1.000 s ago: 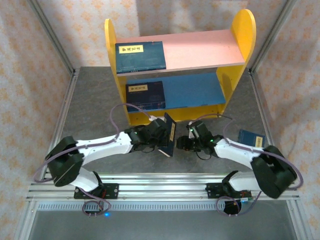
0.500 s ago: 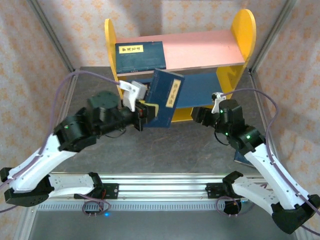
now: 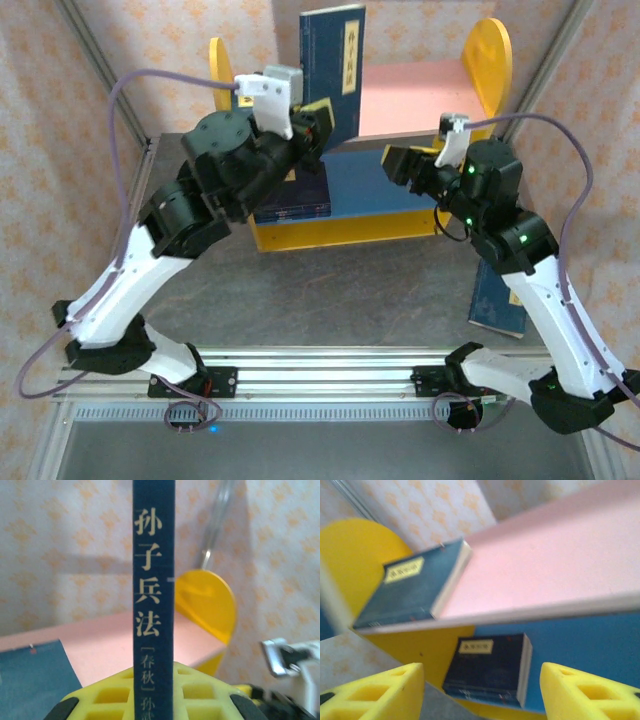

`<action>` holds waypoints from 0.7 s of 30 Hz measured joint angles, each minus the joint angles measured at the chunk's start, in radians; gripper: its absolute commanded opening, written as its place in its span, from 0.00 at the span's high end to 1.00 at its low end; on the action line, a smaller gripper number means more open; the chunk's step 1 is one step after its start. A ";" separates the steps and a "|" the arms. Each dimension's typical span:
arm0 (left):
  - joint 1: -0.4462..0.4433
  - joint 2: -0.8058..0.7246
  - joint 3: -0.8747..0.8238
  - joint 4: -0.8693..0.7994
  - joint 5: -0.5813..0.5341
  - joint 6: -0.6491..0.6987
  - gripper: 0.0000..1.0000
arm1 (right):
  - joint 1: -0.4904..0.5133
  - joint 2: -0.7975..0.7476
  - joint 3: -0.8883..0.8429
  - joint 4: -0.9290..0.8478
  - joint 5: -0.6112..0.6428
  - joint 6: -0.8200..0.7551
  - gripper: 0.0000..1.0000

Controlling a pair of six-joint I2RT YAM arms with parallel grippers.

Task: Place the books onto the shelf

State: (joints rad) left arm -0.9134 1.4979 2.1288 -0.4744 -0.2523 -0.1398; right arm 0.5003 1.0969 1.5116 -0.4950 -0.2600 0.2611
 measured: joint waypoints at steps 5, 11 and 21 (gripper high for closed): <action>0.104 0.121 0.133 0.092 -0.021 -0.011 1.00 | -0.009 0.090 0.121 0.052 -0.048 0.035 0.32; 0.268 0.160 0.181 0.174 0.064 -0.137 1.00 | -0.021 0.212 0.228 0.151 -0.128 0.119 0.19; 0.452 0.166 0.043 0.436 0.325 -0.464 1.00 | -0.045 0.425 0.370 0.349 -0.262 0.311 0.04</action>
State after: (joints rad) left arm -0.4618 1.6638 2.1723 -0.0383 0.0731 -0.6037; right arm 0.4549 1.5223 1.8812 -0.1463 -0.5224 0.5720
